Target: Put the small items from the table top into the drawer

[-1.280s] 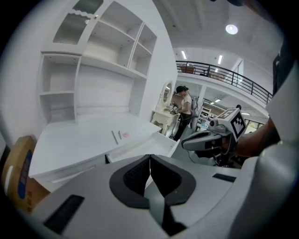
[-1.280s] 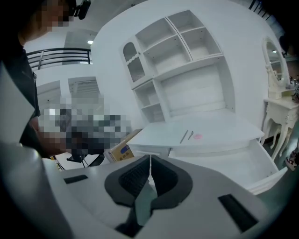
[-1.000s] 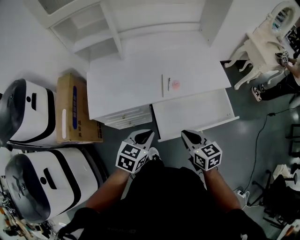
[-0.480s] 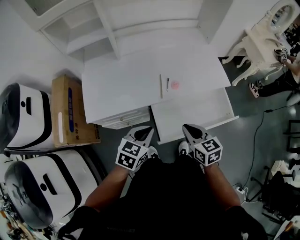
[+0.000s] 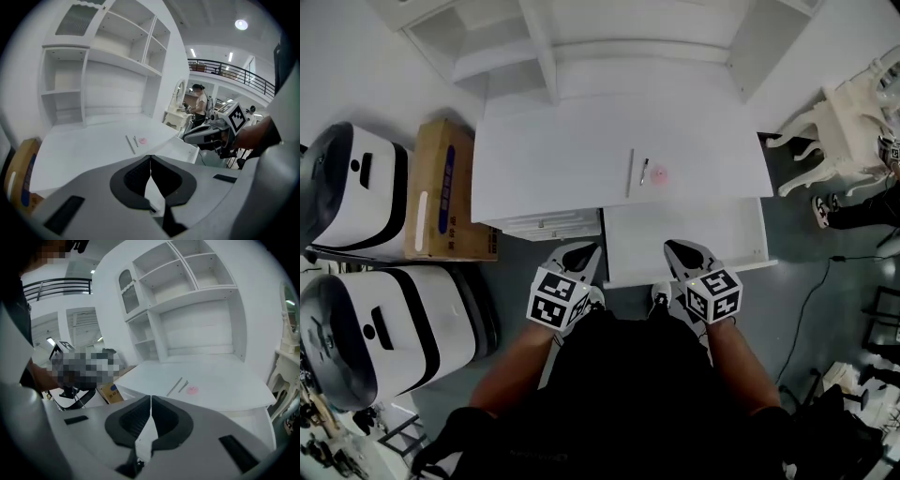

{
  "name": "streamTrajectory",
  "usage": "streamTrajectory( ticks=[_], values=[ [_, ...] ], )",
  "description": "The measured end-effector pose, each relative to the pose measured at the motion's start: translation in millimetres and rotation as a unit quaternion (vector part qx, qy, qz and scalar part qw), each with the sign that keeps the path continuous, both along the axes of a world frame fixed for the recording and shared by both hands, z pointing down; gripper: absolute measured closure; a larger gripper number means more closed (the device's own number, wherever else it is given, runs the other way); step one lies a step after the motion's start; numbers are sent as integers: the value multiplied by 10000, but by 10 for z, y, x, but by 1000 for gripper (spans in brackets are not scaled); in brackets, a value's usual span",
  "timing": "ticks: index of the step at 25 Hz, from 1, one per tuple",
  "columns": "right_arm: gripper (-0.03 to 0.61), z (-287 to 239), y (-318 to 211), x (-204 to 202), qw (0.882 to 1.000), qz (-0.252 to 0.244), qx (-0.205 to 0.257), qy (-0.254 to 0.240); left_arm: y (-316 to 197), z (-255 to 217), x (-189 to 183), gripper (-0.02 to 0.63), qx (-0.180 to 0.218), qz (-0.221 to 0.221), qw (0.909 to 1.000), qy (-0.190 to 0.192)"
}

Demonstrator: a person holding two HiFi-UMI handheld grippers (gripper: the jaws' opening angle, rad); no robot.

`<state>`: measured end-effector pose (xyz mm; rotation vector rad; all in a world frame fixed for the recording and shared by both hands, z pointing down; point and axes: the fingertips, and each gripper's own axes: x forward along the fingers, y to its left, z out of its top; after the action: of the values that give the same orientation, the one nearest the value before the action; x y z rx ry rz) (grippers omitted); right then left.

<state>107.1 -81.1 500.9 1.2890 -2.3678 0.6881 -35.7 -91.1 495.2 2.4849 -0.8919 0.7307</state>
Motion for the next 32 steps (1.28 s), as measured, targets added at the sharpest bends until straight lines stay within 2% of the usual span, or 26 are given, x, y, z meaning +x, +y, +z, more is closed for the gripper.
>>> streamTrajectory(
  ticks=[8,16,26,32],
  values=[
    [549,240,-265,242,9975,-511,57,481,-186,152,99,603,118,-317,9981,-523],
    [549,499,-927,405,9931,-548,229,1014,-185,336,106,603,8,-295,9956,-894],
    [546,997,-1611,461,9863,-515,-33,1564,-245,396,98,603,-396,-551,9956,-644],
    [537,1206,-1906,458,9833,-525,-215,1732,-290,423,-67,603,-521,-743,9939,-632]
  ],
)
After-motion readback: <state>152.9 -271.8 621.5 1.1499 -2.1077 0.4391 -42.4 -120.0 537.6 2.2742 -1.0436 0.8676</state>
